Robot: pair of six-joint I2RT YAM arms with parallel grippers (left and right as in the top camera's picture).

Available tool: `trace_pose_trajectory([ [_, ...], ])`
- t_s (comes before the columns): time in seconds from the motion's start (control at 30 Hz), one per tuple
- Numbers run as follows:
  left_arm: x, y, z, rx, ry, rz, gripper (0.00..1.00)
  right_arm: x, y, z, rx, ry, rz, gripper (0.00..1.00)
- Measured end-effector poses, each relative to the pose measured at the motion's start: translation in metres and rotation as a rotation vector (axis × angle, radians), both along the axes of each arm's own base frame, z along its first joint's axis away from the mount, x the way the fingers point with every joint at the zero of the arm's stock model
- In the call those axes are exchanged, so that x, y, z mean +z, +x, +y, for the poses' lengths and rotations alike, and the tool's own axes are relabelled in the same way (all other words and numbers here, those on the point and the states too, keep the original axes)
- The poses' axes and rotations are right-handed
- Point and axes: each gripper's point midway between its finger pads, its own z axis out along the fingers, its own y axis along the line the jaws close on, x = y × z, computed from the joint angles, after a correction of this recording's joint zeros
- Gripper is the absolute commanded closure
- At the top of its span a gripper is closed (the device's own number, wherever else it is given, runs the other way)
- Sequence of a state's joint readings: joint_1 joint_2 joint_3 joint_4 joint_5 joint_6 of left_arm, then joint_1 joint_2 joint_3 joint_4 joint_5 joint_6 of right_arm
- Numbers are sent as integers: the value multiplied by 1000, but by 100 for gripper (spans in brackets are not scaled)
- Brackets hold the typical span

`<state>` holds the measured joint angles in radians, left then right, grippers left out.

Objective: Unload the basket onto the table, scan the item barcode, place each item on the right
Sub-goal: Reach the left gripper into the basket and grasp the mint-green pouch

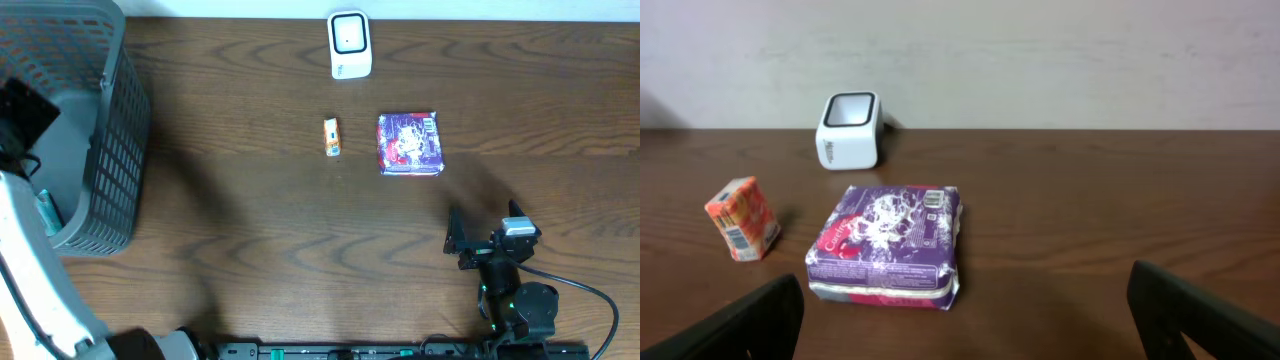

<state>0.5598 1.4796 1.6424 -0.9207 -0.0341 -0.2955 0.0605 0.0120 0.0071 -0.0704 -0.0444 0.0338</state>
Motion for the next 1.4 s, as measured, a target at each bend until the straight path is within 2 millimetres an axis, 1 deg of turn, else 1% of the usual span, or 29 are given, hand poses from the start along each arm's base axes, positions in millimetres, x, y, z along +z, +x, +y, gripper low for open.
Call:
trace_pose_trajectory([
  [0.1, -31, -12, 16, 90, -22, 122, 11, 0, 0, 0, 0, 0, 0, 1],
  [0.17, -45, -16, 28, 146, -9, 185, 11, 0, 0, 0, 0, 0, 0, 1],
  [0.27, -52, -18, 34, 174, 2, 213, 11, 0, 0, 0, 0, 0, 0, 1],
  [0.5, -57, -20, 39, 202, 13, 236, 10, 0, 0, 0, 0, 0, 0, 1],
  [1.23, -57, -21, 39, 206, 16, 242, 11, 0, 0, 0, 0, 0, 0, 1],
  [1.27, -57, -21, 39, 206, 17, 242, 11, 0, 0, 0, 0, 0, 0, 1],
  [1.3, -57, -21, 39, 206, 16, 242, 16, 0, 0, 0, 0, 0, 0, 1],
  [1.33, -57, -21, 39, 207, 16, 241, 18, 0, 0, 0, 0, 0, 0, 1],
  [1.4, -57, -21, 39, 208, 15, 240, 20, 0, 0, 0, 0, 0, 0, 1],
])
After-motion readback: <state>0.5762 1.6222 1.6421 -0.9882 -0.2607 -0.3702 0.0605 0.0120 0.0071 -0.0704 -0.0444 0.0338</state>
